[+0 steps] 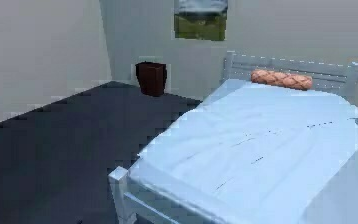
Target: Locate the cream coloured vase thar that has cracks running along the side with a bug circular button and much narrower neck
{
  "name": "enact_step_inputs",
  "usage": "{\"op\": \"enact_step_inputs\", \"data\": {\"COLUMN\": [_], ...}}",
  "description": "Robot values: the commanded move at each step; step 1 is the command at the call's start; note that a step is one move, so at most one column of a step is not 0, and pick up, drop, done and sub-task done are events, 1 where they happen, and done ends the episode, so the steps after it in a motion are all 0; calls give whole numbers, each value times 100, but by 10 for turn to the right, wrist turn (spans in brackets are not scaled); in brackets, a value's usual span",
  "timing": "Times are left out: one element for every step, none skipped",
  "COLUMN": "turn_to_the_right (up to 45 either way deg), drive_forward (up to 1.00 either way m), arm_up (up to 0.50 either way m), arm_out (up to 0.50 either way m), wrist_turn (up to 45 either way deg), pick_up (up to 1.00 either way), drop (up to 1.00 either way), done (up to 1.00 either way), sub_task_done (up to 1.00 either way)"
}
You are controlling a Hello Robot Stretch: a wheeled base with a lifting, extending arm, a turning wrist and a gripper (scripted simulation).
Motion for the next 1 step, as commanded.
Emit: {"op": "enact_step_inputs", "data": {"turn_to_the_right": [450], "drive_forward": [0], "arm_up": [0], "arm_out": [0], "wrist_turn": [0], "pick_up": [0], "drop": [0], "done": [0], "sub_task_done": [0]}}
